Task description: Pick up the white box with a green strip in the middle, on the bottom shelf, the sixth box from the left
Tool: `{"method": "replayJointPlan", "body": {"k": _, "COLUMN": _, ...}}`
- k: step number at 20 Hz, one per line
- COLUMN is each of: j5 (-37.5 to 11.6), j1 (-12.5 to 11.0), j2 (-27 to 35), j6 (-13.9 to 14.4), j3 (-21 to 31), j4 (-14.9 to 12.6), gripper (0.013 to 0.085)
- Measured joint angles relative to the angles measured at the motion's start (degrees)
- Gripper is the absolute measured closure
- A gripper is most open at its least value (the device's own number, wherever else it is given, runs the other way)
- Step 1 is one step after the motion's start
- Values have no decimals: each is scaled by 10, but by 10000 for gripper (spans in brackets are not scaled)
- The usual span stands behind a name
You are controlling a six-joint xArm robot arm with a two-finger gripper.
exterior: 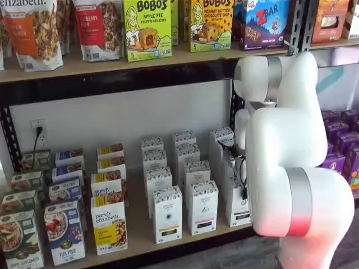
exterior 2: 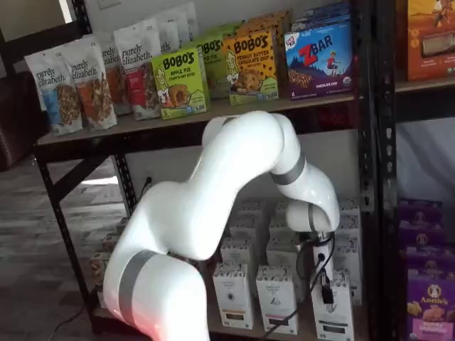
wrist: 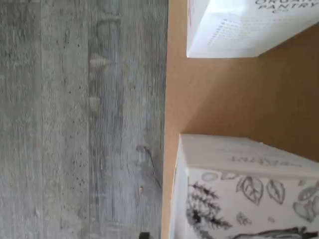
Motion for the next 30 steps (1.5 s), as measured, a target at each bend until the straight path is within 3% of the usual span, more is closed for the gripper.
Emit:
{"method": "replayJointPlan", "body": {"k": 6, "j5": -5, "j1": 0, "j2": -9, "j6": -4, "j3": 11, "j4": 4, "gripper": 410}}
{"method": "replayJointPlan", "body": {"k": 12, "j5": -36, "j1": -2, "j2": -25, "j6": 17, "j3": 42, "j4": -20, "gripper": 410}}
{"method": "replayJointPlan", "body": {"k": 15, "j5": -41, "j1": -2, "j2": -38, "j6": 22, "j3": 63, "j4": -24, "gripper": 410}}
{"method": "replayJointPlan", "body": {"k": 16, "j5": -39, "j1": -2, "j2": -42, "j6": 22, "j3": 68, "j4": -25, "gripper": 450}}
{"method": "replayJointPlan", "body": {"k": 21, "j5": -55, "j1": -2, "j2": -64, "j6": 25, "j3": 103, "j4": -27, "gripper": 450}}
{"method": "replayJointPlan", "body": {"k": 26, "j5": -91, "j1": 3, "j2": -119, "j6": 49, "j3": 188, "j4": -46, "gripper": 450}}
{"method": "replayJointPlan", "body": {"k": 28, "j5": -116, "j1": 6, "j2": -151, "j6": 77, "j3": 235, "j4": -72, "gripper": 450}}
{"method": "replayJointPlan", "body": {"k": 30, "j5": -127, "j1": 12, "j2": -186, "j6": 86, "j3": 281, "j4": -75, "gripper": 450}}
